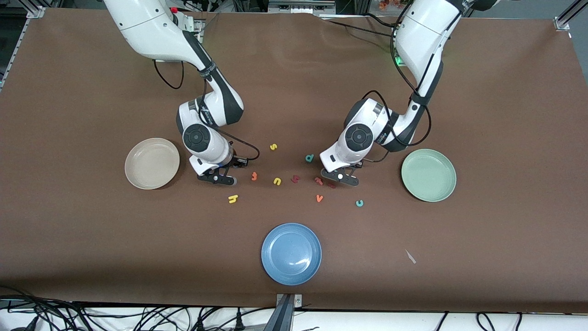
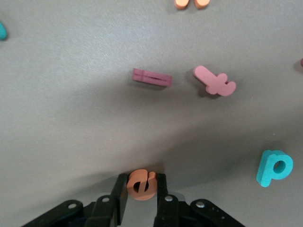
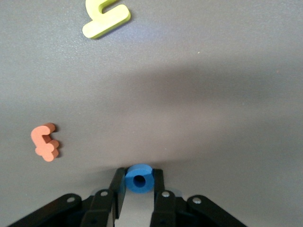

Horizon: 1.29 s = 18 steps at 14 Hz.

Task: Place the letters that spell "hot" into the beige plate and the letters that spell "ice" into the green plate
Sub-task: 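Set the o in the white plate while the left gripper sets the e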

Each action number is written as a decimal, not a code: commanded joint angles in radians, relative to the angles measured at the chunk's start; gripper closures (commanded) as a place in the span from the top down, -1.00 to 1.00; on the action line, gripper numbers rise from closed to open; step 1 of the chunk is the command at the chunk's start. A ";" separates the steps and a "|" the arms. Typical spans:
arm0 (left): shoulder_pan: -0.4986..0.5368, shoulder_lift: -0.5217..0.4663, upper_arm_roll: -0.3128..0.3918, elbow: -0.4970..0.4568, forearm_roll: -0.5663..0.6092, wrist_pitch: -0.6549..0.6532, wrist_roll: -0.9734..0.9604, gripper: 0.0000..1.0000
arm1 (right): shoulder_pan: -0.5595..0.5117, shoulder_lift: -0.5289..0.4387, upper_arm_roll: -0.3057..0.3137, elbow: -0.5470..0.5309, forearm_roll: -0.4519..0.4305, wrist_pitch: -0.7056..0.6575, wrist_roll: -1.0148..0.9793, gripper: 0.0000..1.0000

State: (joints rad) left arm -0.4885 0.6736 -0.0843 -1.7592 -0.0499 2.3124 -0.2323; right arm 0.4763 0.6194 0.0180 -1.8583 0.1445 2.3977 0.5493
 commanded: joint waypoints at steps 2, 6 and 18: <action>0.024 -0.083 0.014 0.006 0.025 -0.109 0.011 -0.74 | 0.004 -0.006 0.005 0.020 0.021 -0.009 -0.009 -0.58; 0.129 -0.163 0.014 0.007 0.047 -0.232 0.157 -0.62 | -0.002 -0.027 -0.030 0.074 -0.003 -0.135 -0.041 -0.77; 0.350 -0.103 0.012 0.000 0.314 -0.248 0.358 -0.62 | -0.004 -0.139 -0.389 -0.076 0.004 -0.223 -0.612 -0.81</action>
State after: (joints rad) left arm -0.1614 0.5486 -0.0628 -1.7584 0.2320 2.0587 0.1109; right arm 0.4636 0.5291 -0.3406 -1.8606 0.1422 2.1510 -0.0045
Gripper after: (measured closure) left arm 0.740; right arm 0.718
